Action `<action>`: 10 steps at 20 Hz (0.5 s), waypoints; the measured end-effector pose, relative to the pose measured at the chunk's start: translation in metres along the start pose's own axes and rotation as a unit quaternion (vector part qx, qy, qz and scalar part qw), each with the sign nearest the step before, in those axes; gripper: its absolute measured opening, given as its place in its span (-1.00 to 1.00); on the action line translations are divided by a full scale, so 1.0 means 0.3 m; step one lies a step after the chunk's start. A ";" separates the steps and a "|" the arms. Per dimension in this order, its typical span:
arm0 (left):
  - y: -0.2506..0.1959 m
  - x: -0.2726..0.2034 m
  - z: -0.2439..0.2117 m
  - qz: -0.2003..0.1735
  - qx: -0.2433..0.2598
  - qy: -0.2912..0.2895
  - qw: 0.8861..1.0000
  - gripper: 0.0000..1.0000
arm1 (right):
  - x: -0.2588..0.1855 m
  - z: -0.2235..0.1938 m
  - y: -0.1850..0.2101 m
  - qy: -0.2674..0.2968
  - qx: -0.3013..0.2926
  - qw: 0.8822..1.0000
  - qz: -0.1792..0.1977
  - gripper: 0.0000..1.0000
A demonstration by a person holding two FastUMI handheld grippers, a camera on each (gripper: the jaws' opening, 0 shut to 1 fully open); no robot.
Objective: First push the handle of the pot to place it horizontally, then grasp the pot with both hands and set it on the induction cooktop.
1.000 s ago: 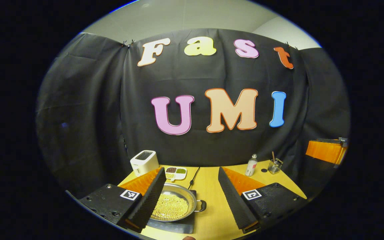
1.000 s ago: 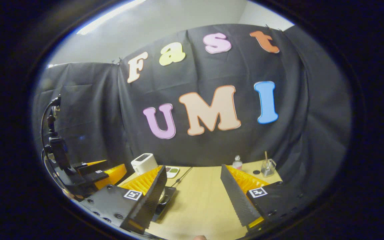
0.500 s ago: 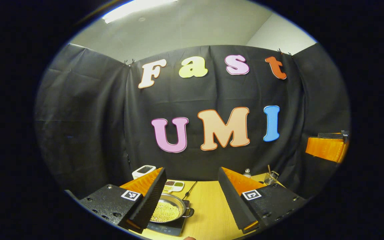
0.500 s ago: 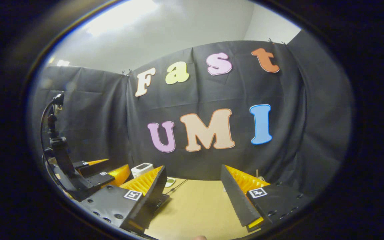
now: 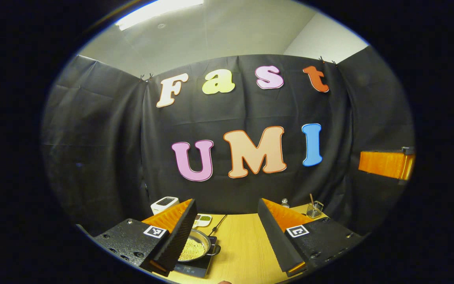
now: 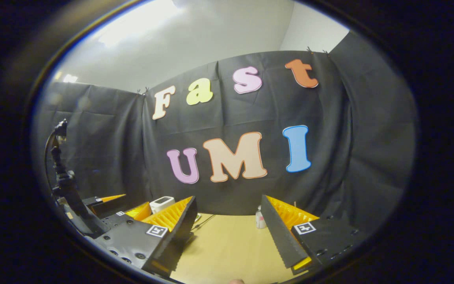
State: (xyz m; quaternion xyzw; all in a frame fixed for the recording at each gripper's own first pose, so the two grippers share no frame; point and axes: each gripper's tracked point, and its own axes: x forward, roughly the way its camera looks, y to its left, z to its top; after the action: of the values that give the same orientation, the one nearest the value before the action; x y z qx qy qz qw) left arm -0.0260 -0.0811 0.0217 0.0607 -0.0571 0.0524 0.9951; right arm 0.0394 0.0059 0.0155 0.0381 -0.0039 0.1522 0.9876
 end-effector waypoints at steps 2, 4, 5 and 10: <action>-0.021 0.008 0.012 -0.006 -0.007 -0.001 1.000 0.89 | 0.002 0.005 -0.014 0.000 -0.005 1.000 -0.002 0.83; -0.037 0.020 0.029 -0.012 -0.014 -0.010 1.000 0.89 | 0.006 0.002 -0.021 0.001 -0.005 1.000 -0.001 0.84; -0.043 0.024 0.035 -0.014 -0.013 -0.012 1.000 0.86 | 0.009 -0.001 -0.023 0.002 -0.005 1.000 -0.001 0.84; -0.076 0.045 0.029 -0.017 -0.011 -0.012 1.000 0.89 | 0.026 0.011 -0.053 0.000 -0.004 1.000 -0.003 0.99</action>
State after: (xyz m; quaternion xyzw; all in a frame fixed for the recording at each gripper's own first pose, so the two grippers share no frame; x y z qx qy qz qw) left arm -0.0109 -0.1032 0.0292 0.0509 -0.0688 0.0342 0.9957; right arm 0.0517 -0.0071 0.0177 0.0344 -0.0049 0.1490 0.9882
